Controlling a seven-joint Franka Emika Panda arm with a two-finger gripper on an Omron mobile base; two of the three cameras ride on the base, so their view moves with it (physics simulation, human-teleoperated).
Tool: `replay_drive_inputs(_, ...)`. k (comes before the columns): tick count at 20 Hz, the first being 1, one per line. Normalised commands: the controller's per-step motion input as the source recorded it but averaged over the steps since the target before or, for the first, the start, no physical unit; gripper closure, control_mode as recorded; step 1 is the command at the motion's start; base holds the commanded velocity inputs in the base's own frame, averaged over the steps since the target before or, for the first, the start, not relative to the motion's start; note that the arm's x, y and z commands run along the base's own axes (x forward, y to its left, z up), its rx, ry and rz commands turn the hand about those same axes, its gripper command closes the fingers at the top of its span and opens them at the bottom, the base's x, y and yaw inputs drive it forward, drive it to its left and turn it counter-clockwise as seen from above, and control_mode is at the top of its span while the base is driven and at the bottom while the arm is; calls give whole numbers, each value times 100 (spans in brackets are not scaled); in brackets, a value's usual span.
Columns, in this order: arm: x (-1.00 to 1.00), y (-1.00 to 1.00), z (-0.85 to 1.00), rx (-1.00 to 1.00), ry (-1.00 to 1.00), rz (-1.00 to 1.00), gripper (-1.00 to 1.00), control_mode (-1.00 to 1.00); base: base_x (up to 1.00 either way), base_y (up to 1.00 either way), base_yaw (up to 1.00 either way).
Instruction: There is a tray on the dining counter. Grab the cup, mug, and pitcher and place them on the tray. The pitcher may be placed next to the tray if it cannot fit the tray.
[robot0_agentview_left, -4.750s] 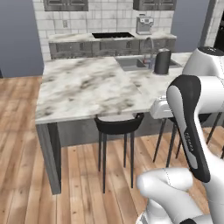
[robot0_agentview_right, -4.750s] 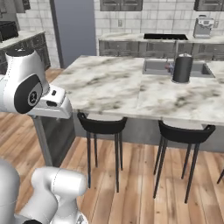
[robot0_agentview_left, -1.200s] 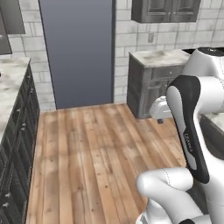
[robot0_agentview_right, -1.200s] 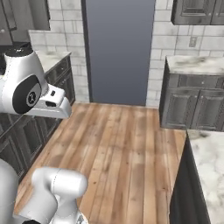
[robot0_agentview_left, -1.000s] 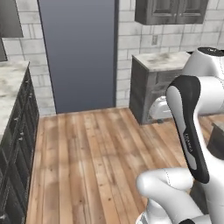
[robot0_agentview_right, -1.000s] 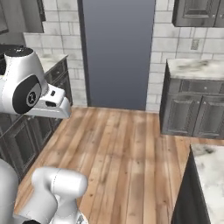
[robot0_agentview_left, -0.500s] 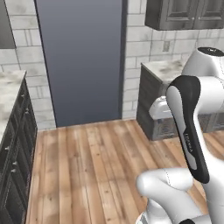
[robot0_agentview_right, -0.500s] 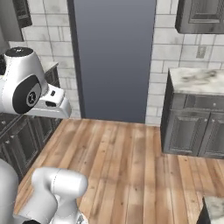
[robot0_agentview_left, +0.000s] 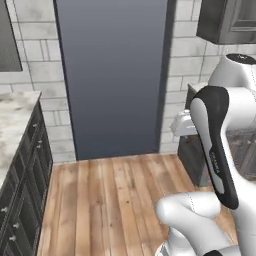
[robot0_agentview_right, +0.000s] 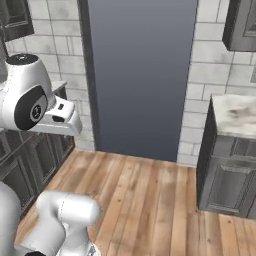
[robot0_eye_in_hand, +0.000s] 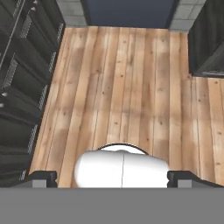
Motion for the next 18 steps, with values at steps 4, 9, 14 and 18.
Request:
replay_drive_inputs(4,0,0,0,0,0,0,-100,100,92,-1,57)
replay_drive_inputs(9,0,0,0,0,0,0,-100,100,85,-5,72)
replay_drive_inputs(14,0,0,0,0,0,0,-100,100,66,-17,79)
replay_drive_inputs(18,0,0,0,0,0,0,-100,100,29,-6,88)
